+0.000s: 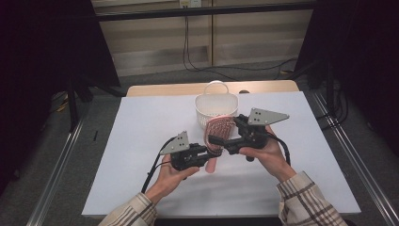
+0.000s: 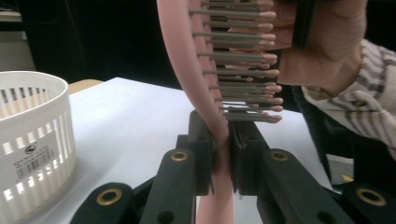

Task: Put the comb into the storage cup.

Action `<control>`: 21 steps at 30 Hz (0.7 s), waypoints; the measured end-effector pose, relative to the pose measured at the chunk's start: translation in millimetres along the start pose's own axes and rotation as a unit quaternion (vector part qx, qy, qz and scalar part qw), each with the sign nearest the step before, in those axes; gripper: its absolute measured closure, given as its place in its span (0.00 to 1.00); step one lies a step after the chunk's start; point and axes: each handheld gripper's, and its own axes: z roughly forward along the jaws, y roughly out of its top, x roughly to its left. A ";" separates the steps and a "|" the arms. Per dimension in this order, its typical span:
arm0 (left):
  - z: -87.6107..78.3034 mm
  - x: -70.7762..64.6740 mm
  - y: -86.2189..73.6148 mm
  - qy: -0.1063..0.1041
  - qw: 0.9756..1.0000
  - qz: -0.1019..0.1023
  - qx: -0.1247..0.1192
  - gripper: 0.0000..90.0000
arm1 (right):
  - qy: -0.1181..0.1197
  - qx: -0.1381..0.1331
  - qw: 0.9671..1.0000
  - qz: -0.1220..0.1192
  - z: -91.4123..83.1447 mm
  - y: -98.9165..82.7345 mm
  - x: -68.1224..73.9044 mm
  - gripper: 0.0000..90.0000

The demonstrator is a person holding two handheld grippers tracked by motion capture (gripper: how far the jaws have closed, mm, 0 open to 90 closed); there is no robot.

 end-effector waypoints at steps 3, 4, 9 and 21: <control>-0.8 0.1 0.0 -0.009 1.000 0.000 -0.001 0.90 | 0.009 -0.004 1.000 0.003 0.0 0.0 -0.4 0.34; -0.5 0.4 -0.3 -0.019 1.000 -0.004 -0.006 0.90 | 0.013 -0.004 1.000 0.006 -0.3 0.1 -0.3 0.37; 1.1 -0.6 -1.0 -0.030 0.999 -0.010 -0.005 0.90 | 0.033 -0.008 0.999 0.014 -1.0 0.7 0.6 0.42; 1.2 2.0 -2.8 -0.035 0.999 -0.015 0.004 0.89 | 0.043 -0.003 0.999 0.004 -1.0 -0.1 1.6 0.53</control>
